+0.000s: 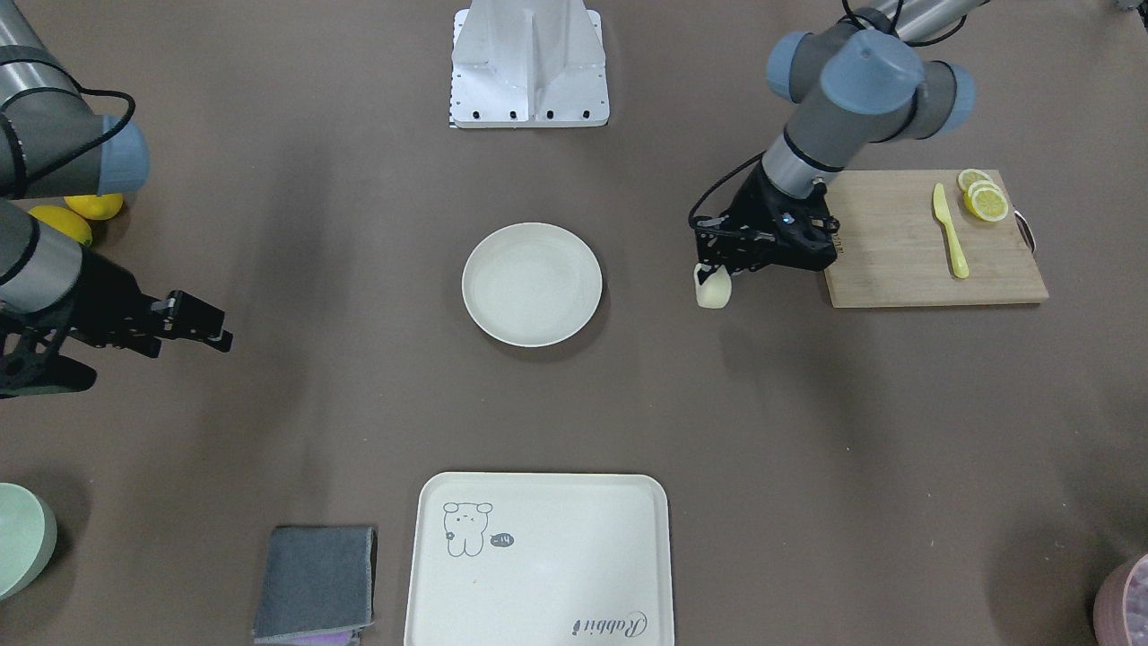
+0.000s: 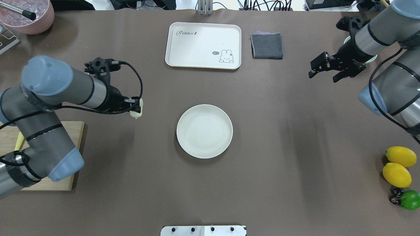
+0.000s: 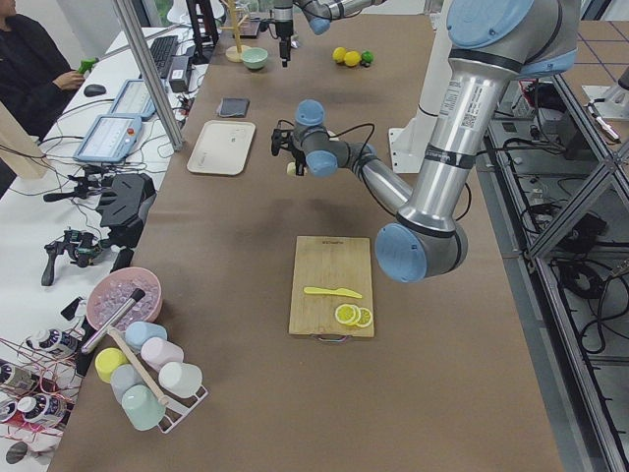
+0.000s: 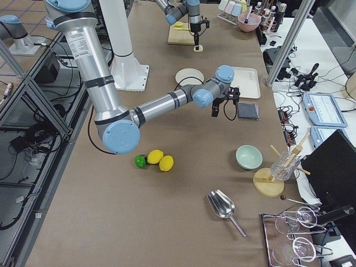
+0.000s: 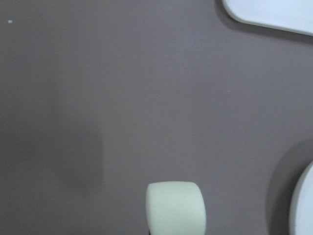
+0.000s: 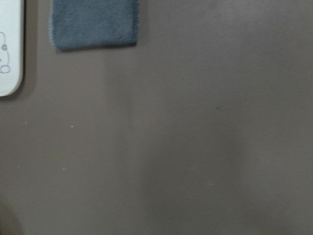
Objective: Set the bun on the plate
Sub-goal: 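Carry the bun over the plate with the left gripper while the right arm withdraws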
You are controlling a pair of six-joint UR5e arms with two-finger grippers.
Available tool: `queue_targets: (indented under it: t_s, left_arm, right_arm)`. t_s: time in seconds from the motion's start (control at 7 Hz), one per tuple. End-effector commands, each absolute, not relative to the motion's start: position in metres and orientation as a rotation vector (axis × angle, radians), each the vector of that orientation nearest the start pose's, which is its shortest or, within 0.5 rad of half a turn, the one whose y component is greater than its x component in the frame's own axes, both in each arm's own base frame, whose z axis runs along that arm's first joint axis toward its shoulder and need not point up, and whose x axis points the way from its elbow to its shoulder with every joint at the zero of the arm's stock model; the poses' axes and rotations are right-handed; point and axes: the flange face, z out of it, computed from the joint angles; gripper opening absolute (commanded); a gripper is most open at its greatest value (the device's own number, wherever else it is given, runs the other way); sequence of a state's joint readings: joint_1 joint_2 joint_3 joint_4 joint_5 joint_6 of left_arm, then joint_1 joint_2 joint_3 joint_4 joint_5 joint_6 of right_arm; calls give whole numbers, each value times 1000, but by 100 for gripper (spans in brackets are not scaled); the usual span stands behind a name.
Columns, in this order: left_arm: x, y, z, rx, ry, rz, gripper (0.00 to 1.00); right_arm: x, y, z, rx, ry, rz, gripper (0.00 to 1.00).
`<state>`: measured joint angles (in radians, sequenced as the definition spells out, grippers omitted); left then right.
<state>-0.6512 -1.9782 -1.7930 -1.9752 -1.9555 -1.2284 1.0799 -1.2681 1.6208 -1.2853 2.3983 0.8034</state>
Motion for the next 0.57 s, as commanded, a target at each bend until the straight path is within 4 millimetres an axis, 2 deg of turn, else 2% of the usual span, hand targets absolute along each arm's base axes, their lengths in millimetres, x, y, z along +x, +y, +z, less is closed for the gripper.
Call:
queue_targets:
  t_s: [0.0, 0.14, 0.29, 0.43]
  left_arm:
    - [526, -411, 213, 167, 1026, -137, 27]
    - [571, -397, 203, 177, 1004, -123, 27]
    - [598, -407, 189, 167, 994, -150, 27]
    - [617, -409, 181, 151, 984, -160, 27]
  right_arm:
    - [-193, -564, 483, 38, -955, -53, 100]
    - [-180, -561, 498, 47, -945, -73, 100]
    - [-174, -558, 510, 50, -935, -91, 100]
    - [-174, -556, 514, 44, -933, -90, 100]
